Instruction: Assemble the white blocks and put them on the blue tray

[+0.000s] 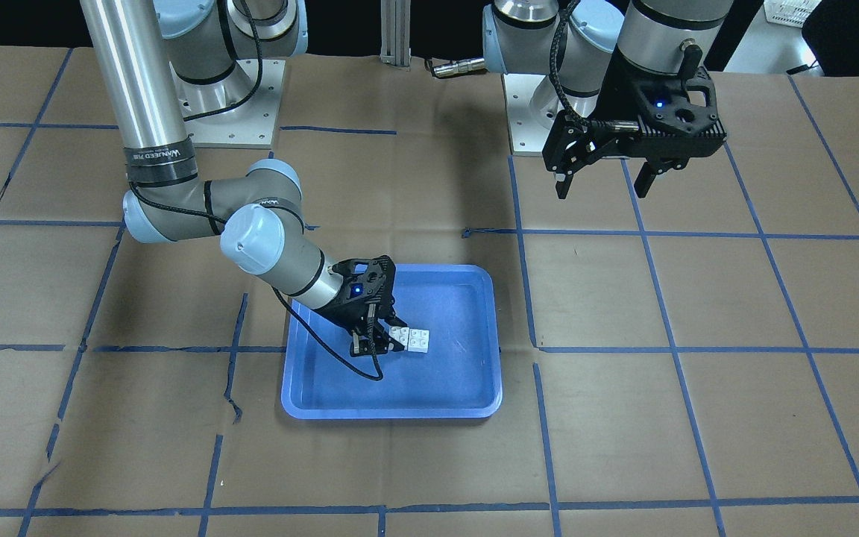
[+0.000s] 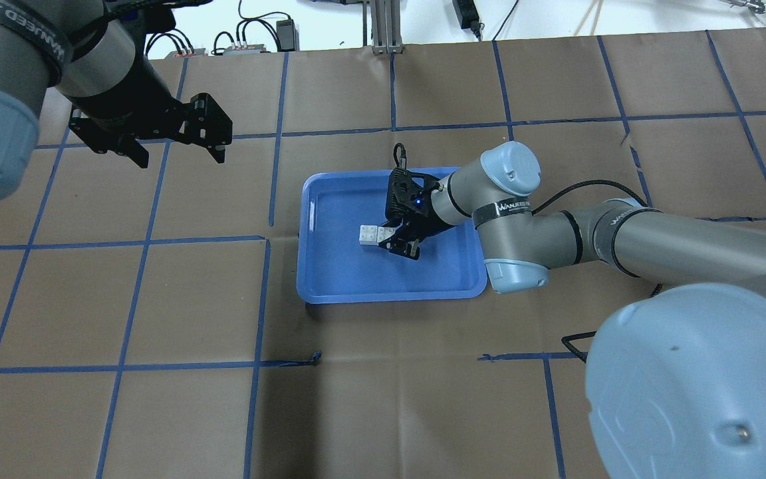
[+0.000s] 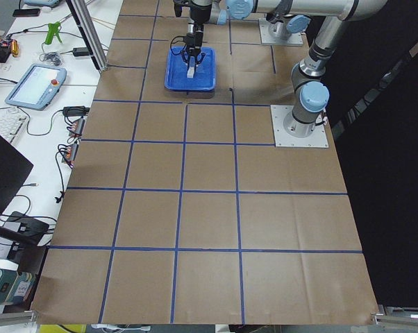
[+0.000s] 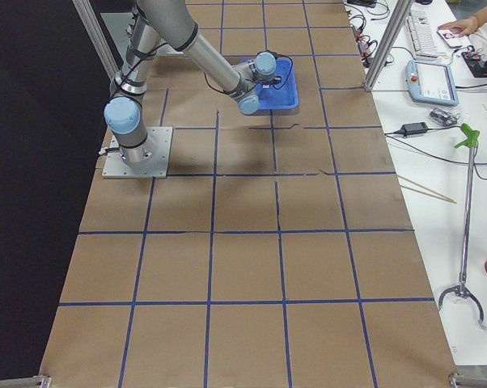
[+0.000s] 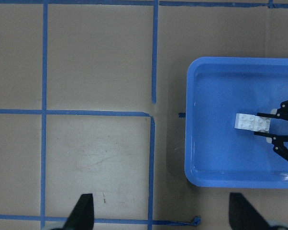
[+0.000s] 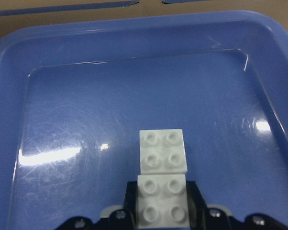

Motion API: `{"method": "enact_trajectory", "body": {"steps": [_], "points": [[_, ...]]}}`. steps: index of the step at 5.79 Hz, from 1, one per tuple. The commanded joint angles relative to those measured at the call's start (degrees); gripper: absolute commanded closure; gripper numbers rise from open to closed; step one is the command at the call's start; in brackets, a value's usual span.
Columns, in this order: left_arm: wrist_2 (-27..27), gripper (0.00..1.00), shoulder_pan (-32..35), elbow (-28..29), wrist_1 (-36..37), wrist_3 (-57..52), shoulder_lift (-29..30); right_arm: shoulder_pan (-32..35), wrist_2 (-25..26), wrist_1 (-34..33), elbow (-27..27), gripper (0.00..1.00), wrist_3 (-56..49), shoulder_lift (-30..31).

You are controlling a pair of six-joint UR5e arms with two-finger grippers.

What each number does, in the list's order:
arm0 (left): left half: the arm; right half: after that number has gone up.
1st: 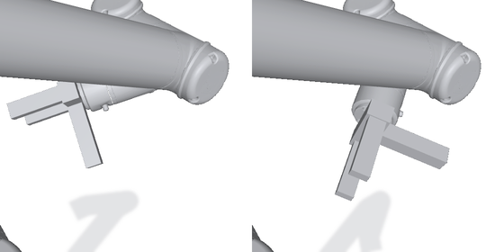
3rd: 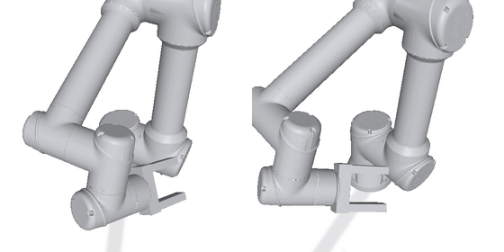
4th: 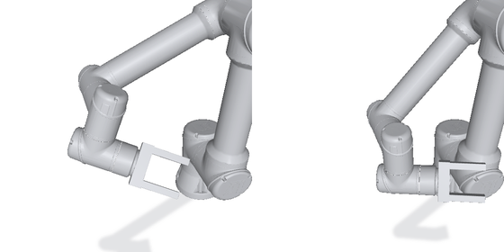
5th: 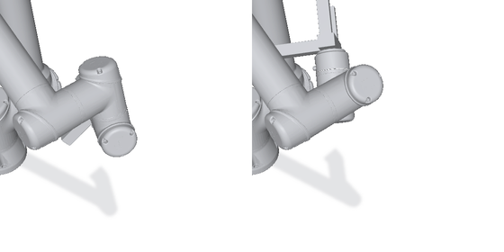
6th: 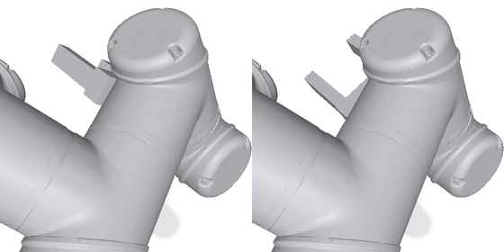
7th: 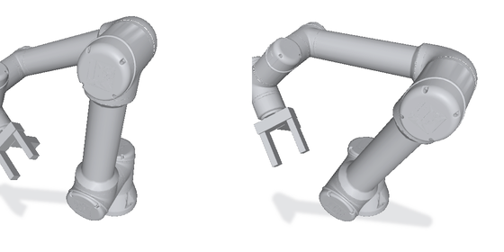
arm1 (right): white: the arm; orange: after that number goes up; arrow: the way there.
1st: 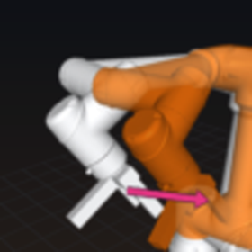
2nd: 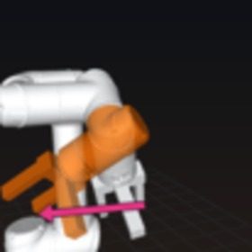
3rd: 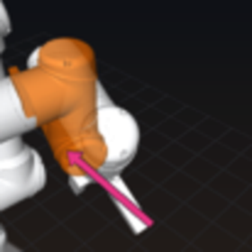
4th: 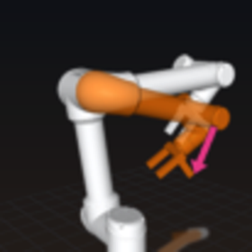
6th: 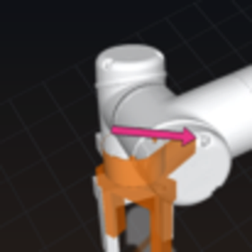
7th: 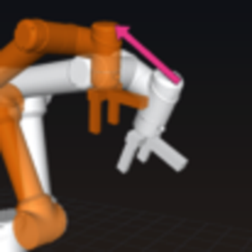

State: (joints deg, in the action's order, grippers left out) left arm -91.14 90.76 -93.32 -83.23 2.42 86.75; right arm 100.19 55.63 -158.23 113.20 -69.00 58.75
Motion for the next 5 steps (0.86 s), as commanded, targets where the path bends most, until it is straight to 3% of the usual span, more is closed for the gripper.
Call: {"method": "enact_trajectory", "body": {"steps": [1,4,5], "points": [[0.0,0.01,-0.1,0.0,0.0,0.0,0.1,0.0,-0.1,0.0,0.0,0.61,0.0,0.0],[0.1,0.01,-0.1,0.1,0.2,-0.6,0.2,0.0,0.0,0.1,0.1,0.6,0.0,0.0],[0.1,0.01,-0.1,0.1,0.2,-0.6,0.2,0.0,-0.1,0.1,0.0,0.5,0.0,0.0]]}}
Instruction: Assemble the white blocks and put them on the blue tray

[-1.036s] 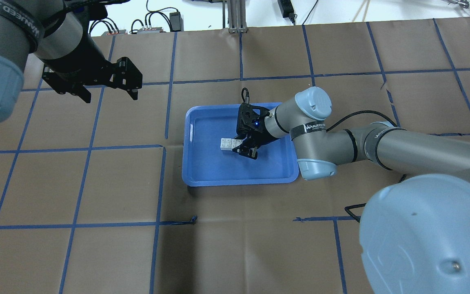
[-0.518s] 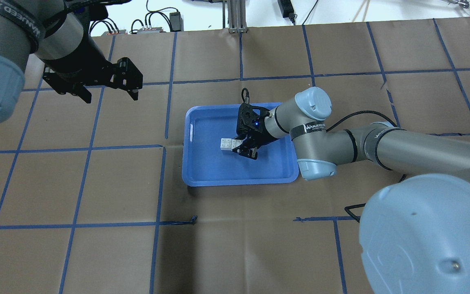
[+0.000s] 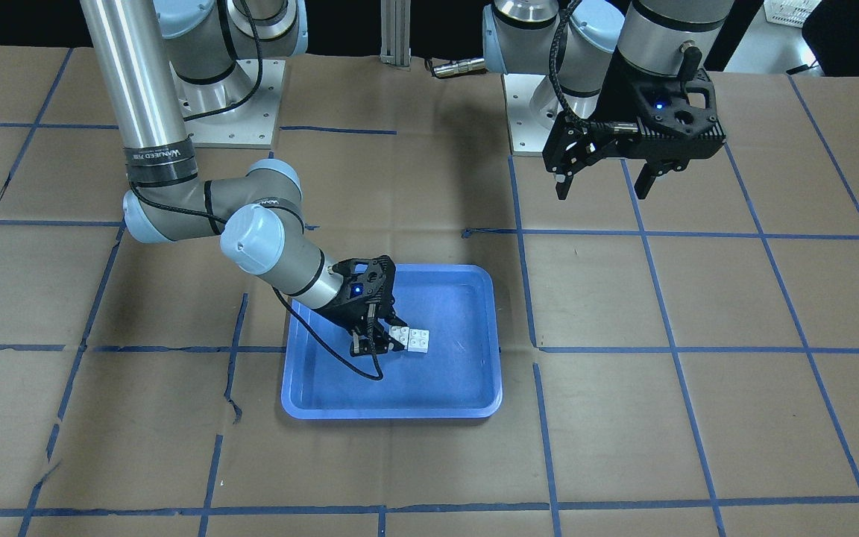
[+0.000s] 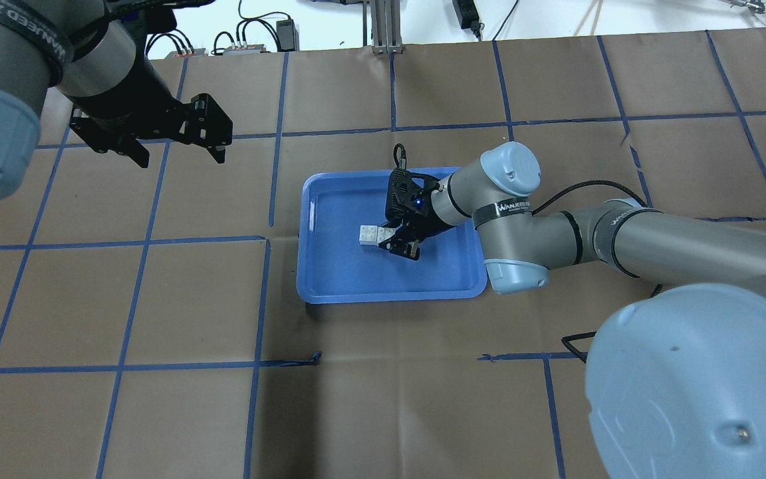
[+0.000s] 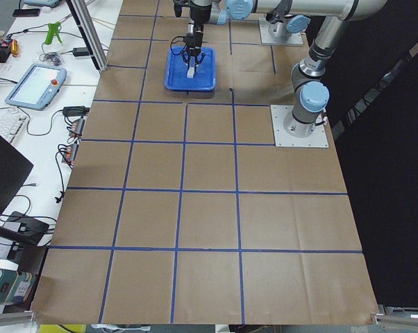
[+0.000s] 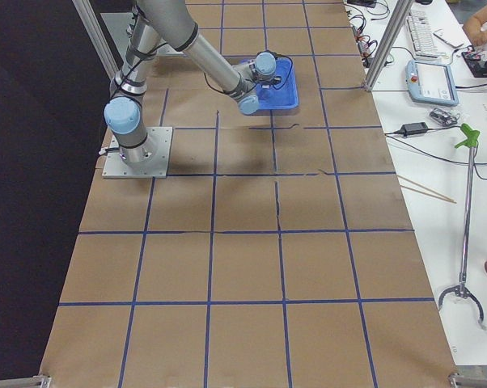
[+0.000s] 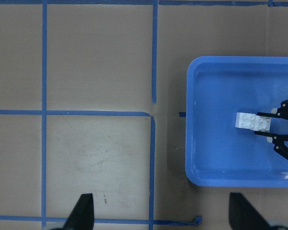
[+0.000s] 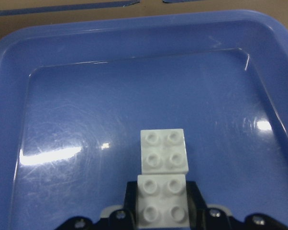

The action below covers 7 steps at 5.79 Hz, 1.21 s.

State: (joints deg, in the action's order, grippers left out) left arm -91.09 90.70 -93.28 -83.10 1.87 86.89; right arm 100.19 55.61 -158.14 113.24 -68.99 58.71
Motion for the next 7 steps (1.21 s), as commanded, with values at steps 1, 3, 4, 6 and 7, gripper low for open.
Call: {"method": "enact_trajectory", "body": {"steps": [1,3,4,6,7], "points": [[0.0,0.01,0.1,0.0,0.0,0.0,-0.1,0.0,-0.1,0.0,0.1,0.42,0.0,0.0],[-0.1,0.01,0.0,-0.1,-0.3,0.0,-0.1,0.0,-0.1,0.1,0.1,0.4,0.0,0.1],[-0.1,0.01,0.0,-0.1,-0.3,0.0,-0.1,0.0,-0.1,0.0,-0.1,0.1,0.1,0.1],[-0.1,0.01,0.0,0.0,-0.1,0.0,-0.1,-0.1,0.3,0.2,-1.4,0.0,1.9,0.6],[-0.1,0.01,-0.1,-0.1,0.0,0.0,-0.1,-0.1,1.2,0.9,-3.2,0.0,2.4,1.7]]}}
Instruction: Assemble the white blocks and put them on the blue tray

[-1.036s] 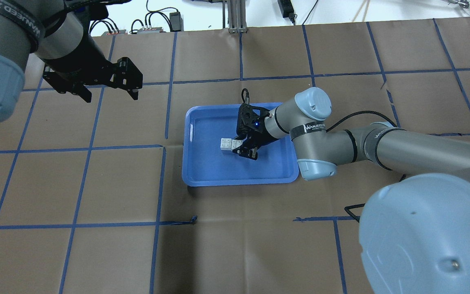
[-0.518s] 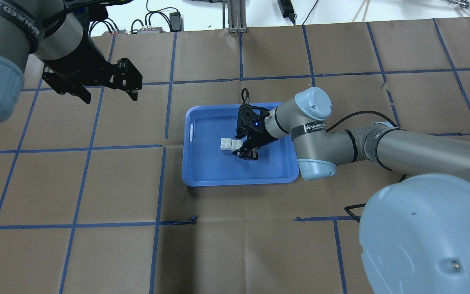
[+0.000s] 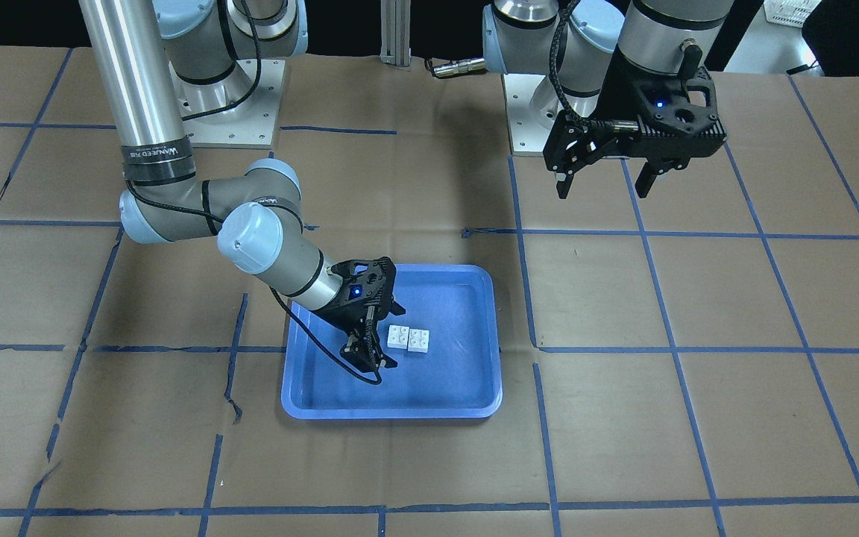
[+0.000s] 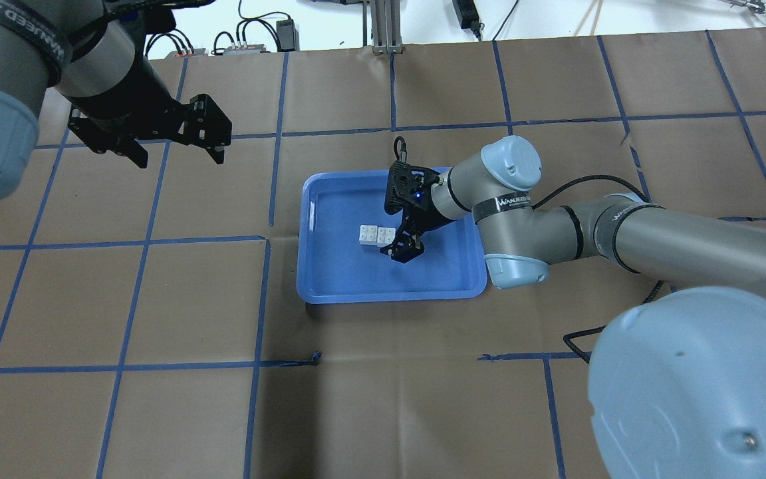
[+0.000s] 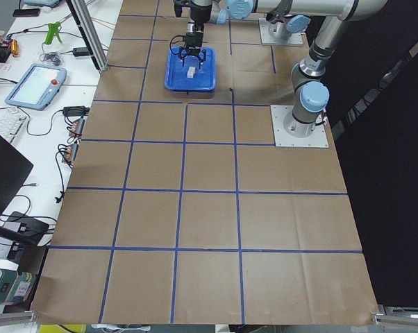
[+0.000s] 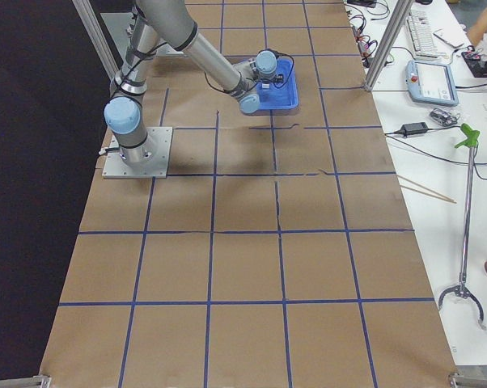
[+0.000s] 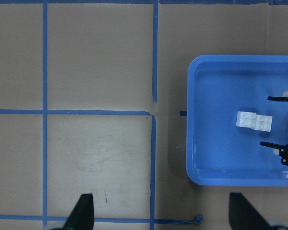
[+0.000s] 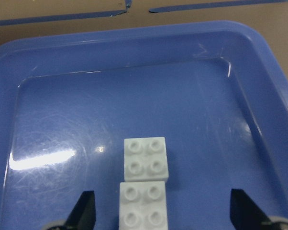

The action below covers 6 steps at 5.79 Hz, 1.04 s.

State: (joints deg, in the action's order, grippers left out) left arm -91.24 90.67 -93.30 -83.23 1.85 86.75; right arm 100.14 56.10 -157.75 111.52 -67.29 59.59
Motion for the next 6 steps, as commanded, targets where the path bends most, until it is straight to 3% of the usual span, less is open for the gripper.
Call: {"method": "enact_trajectory", "body": {"steps": [1,4,6], "points": [[0.1,0.01,0.0,0.0,0.2,0.0,0.0,-0.1,1.4,2.1,-1.7,0.0,3.9,3.0],[0.1,0.01,0.0,0.0,0.1,0.0,0.0,-3.3,8.3,20.7,-2.0,0.0,4.9,13.9],[0.0,0.01,-0.1,0.0,0.0,-0.1,0.0,-7.1,16.2,35.6,-4.8,0.0,15.4,20.1]]}}
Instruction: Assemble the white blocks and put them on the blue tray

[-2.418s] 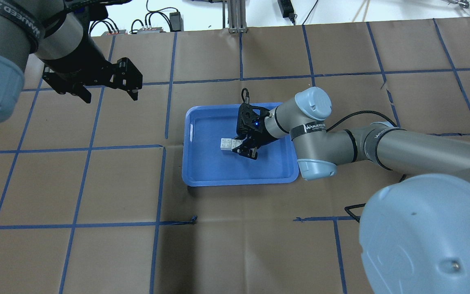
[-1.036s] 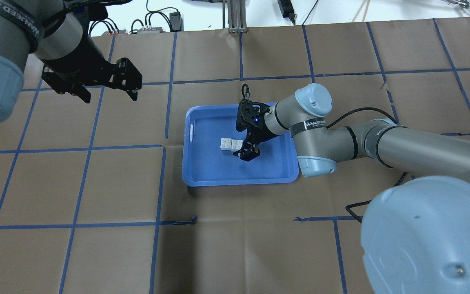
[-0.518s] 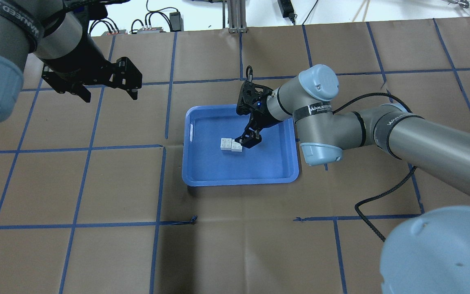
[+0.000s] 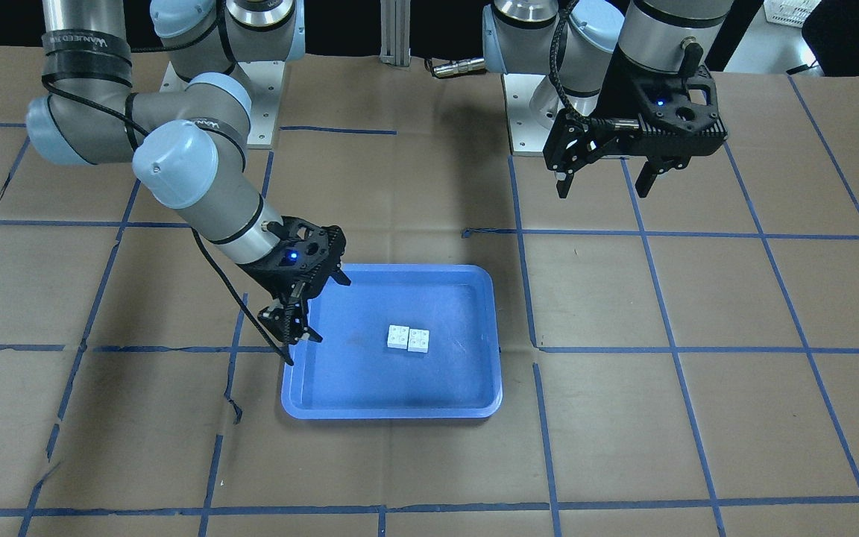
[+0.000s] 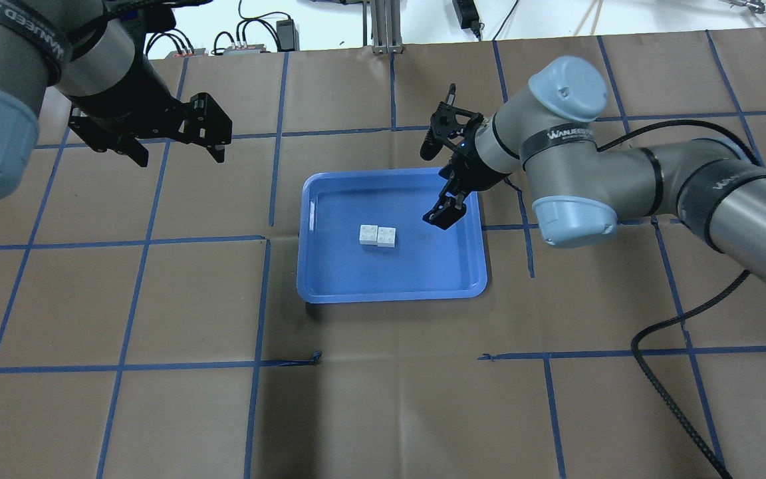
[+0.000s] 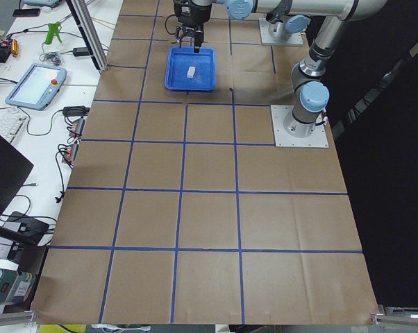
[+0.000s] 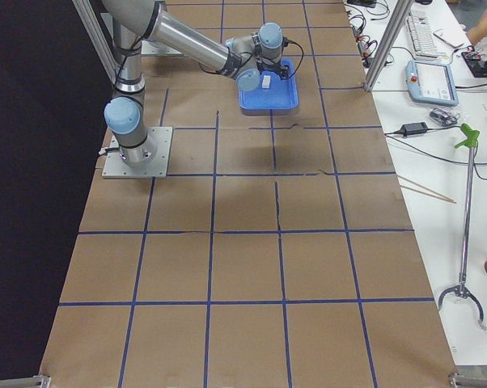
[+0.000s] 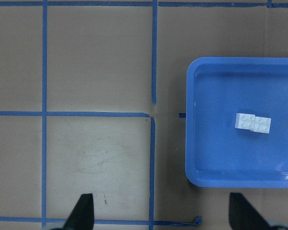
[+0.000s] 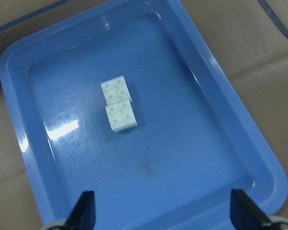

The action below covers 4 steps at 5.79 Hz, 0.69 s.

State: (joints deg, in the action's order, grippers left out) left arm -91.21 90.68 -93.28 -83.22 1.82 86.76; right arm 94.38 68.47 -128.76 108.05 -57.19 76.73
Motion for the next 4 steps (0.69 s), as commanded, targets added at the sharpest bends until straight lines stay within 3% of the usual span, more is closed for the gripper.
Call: {"method": "enact_trajectory", "body": {"steps": [1,2,3,4], "points": [[0.0,0.01,0.0,0.0,-0.1,-0.1,0.0,-1.7,9.3,9.0,-3.4,0.0,12.2,3.9],[0.0,0.01,0.0,0.0,-0.1,-0.1,0.0,-2.2,11.9,13.1,-6.2,0.0,19.1,3.9],[-0.1,0.01,0.0,-0.1,-0.2,-0.1,0.0,-2.4,16.1,20.6,-11.6,0.0,25.7,4.6],[0.1,0.01,-0.1,0.0,-0.2,-0.1,0.0,-4.3,16.5,29.5,-17.0,0.0,31.7,4.8]]}}
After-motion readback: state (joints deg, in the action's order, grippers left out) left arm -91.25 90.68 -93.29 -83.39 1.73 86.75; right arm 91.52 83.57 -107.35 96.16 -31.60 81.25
